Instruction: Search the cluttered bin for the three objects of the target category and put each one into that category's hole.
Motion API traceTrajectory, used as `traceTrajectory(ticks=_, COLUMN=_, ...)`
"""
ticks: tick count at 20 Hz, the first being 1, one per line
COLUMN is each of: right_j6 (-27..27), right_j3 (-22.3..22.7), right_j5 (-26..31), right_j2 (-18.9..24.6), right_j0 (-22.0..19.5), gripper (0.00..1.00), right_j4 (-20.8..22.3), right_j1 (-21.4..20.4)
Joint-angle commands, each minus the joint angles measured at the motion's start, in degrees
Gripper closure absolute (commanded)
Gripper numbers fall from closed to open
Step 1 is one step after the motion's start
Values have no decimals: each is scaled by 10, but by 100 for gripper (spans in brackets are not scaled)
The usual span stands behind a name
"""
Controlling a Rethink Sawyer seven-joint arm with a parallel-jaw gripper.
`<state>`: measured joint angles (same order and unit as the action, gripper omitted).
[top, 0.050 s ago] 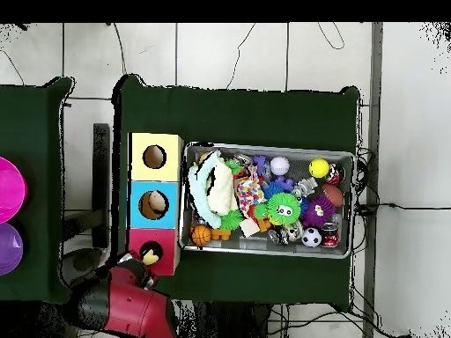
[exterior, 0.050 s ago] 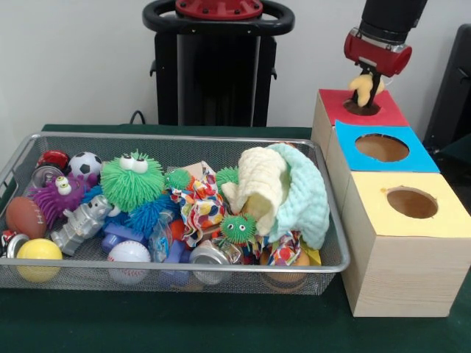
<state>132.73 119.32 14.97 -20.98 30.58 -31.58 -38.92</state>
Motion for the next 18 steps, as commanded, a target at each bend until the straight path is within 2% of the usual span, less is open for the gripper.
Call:
traceTrajectory(ticks=1, right_j6=109, right_j3=27, right_j5=10, right_j2=61, right_j0=-27, gripper=100, right_j4=-16, right_j1=12)
traceTrajectory(ticks=11, right_j6=112, right_j3=32, right_j5=-8, right_j2=49, right_j0=-20, gripper=100, right_j4=-9, right_j1=7)
traceTrajectory(ticks=18, right_j6=114, right_j3=52, right_j5=-29, right_j2=66, right_j0=-27, gripper=100, right_j4=-13, right_j1=-3)
